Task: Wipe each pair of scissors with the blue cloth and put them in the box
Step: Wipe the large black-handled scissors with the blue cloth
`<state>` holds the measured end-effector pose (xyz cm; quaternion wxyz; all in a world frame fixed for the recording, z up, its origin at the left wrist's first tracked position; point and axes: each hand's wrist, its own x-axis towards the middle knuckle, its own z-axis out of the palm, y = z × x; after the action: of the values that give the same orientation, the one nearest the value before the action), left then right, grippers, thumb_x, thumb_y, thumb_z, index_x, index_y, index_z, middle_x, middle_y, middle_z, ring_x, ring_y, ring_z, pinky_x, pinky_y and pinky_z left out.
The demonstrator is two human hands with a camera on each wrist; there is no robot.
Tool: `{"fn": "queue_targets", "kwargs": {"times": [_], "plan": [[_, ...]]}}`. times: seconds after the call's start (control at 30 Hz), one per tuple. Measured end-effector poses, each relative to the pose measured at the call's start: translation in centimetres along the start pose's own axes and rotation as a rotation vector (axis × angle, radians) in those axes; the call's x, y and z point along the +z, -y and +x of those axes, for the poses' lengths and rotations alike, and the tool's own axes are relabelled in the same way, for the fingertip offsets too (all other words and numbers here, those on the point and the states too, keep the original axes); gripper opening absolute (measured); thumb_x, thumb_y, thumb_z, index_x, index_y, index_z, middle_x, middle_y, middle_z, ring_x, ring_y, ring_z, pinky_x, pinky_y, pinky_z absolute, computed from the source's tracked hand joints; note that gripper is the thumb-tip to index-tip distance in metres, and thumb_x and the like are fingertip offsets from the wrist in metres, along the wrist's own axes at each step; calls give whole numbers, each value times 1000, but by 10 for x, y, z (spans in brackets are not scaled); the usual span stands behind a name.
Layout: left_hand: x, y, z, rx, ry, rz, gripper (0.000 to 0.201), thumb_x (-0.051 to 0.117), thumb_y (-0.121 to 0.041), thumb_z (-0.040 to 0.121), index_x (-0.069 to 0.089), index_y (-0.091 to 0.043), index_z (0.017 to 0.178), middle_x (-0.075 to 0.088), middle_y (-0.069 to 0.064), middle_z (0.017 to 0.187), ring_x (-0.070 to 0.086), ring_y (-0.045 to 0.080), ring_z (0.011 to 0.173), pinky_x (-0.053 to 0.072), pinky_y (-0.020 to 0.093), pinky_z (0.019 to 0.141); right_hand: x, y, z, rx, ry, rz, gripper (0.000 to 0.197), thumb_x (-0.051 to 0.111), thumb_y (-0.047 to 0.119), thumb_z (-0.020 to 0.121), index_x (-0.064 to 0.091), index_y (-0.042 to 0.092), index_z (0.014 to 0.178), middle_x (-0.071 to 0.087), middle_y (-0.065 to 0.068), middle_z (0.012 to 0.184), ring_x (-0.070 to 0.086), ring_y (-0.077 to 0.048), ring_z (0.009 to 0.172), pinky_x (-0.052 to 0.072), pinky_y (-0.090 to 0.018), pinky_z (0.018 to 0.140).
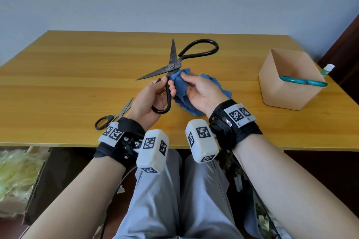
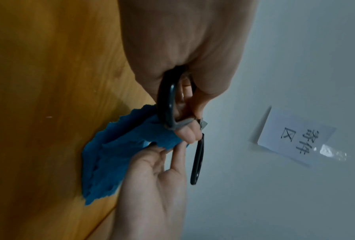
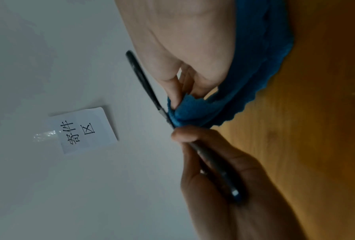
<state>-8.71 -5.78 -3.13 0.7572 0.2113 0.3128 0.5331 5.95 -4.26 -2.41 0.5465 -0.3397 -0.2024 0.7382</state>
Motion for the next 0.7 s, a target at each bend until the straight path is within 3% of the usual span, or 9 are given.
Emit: {"fn": "queue_targets", "kwargs": {"times": [0.07,0.13,0.2,0.23,0.37,0.53,0.7], "plan": [[-3,1,2,28,-14,32,9,51,-8,104,51,-4,112,63,8,82,65,15,67,56,23,64,1,-1,-1,-10,-13,-26,12,46,1,102,58,-1,100,67,-26,82,68,-31,62,59,-35,53],[-4,-1,3,37,4,57,5,50,-8,104,54,-4,104,63,8,80,63,14,66,56,22,64,0,-3,-1,-8,-31,-31,16,47,3,102,60,-4,107,67,-29,96,69,-35,80,61,-42,70],[-5,-2,0,38,25,93,10,49,-8,104,55,-6,96,62,7,78,62,14,64,56,22,64,-5,-4,4,-22,-95,-8,22,50,6,101,57,-5,119,65,-26,114,66,-37,102,54,-45,94],[-6,-2,-1,36,31,114,11,49,-7,104,55,-6,95,61,6,78,61,14,63,56,21,63,-5,-3,5,-36,-128,9,20,51,6,101,57,-2,119,65,-22,113,65,-33,103,53,-43,96],[-8,3,-2,43,1,161,13,50,-7,103,54,-6,91,61,7,78,61,16,63,55,22,62,-1,6,4,-82,-74,5,12,49,0,100,61,3,97,66,-17,100,64,-29,92,53,-38,90],[-12,-5,2,109,-48,188,14,52,-6,103,49,-9,89,61,8,78,62,17,64,56,23,64,-4,4,2,-50,-109,6,11,51,1,100,60,5,104,66,-13,100,66,-22,89,55,-29,78],[-19,-4,1,107,-82,181,9,52,-6,102,49,-9,94,61,9,81,63,17,66,55,23,64,3,6,-1,-38,-86,-31,15,51,1,100,62,2,109,66,-12,98,65,-20,88,55,-27,79]]}}
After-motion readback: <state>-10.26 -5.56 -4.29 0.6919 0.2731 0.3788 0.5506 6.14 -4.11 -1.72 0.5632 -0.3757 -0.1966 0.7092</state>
